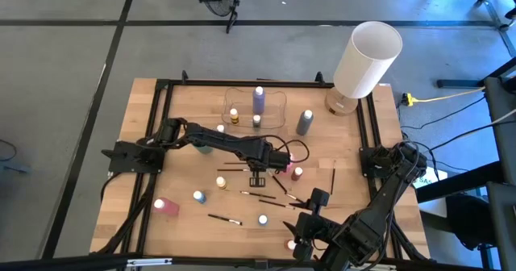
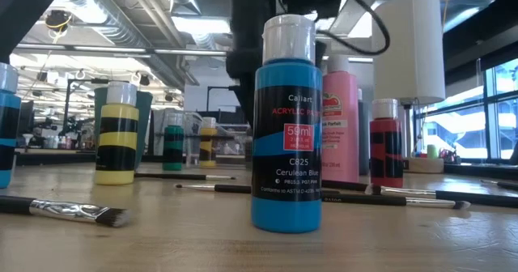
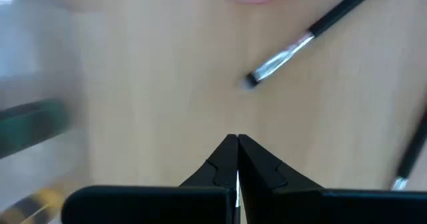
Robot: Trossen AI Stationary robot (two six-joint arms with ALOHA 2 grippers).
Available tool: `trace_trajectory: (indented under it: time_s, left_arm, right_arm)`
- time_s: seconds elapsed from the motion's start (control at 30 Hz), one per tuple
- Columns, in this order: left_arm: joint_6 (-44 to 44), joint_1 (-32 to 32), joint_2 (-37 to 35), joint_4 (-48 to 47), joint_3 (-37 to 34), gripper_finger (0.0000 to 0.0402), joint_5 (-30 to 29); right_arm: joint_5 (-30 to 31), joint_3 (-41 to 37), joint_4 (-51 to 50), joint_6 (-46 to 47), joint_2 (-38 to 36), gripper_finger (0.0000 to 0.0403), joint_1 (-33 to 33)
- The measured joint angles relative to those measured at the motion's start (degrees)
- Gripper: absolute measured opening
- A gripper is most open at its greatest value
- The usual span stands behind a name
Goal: Pick & Place Paint Supplies
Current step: Put the black paint brush into the green cup
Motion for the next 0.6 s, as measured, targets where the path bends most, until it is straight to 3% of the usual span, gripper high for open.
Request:
trace_trajectory:
  time_s: [0.3,0.53,0.6]
  left_arm:
    - [0.18,-1.43,-0.11,-12.35,8.65,0.0002,-2.69]
    - [-5.23,-3.72,-0.21,-26.26,20.89,0.0002,-5.96]
    - [-5.95,-4.41,-1.11,-25.54,22.92,0.0002,-6.51]
  right_arm:
    - [-1.72,0.0,0.22,0.0,0.0,0.0257,0.0]
    - [-3.88,0.0,0.37,0.01,0.0,0.0257,0.05]
    - [-4.75,0.0,0.83,0.02,0.0,0.0257,0.2]
